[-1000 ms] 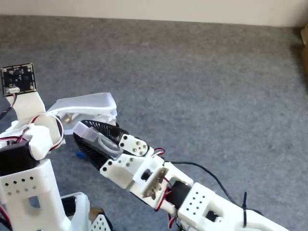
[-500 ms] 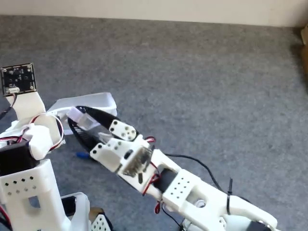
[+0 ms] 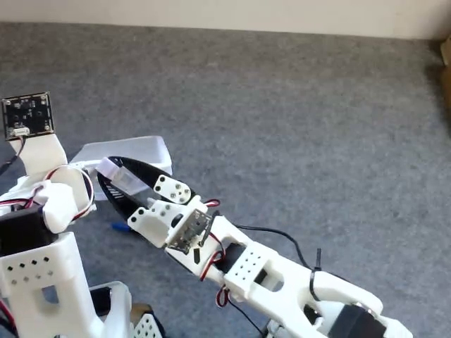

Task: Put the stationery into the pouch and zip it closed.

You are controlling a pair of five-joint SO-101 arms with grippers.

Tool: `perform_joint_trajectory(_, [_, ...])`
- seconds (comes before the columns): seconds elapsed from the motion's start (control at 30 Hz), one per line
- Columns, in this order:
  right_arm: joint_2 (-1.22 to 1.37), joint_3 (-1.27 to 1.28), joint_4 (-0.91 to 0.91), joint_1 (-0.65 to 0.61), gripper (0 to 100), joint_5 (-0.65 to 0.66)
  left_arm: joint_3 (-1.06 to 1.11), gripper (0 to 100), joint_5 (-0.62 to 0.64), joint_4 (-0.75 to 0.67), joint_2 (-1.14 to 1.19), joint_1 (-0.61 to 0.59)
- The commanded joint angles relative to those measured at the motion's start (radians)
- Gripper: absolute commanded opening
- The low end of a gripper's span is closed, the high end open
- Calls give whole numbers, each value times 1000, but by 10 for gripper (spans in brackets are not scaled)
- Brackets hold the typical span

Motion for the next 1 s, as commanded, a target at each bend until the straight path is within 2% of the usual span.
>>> perform_joint_trajectory(0.0, [2, -56, -42, 16, 5, 2, -5, 6, 14, -20, -4, -10])
perform_joint_trajectory(0.27, [-15, 16, -42, 53, 5, 8, -4, 6, 14, -20, -4, -10])
perform_joint_trajectory(0.53, [-18, 97, -42, 56, 5, 190, -4, 6, 14, -18, -4, -10])
perform_joint_trajectory(0.83, [-18, 102, -41, 62, 8, 198, -4, 6, 14, -18, -4, -10])
perform_joint_trajectory(0.9, [-18, 104, -41, 62, 32, 198, -4, 6, 12, -18, -4, -10])
perform_joint_trajectory(0.97, [-18, 122, -41, 64, 98, 198, -4, 6, 12, -18, -4, -12])
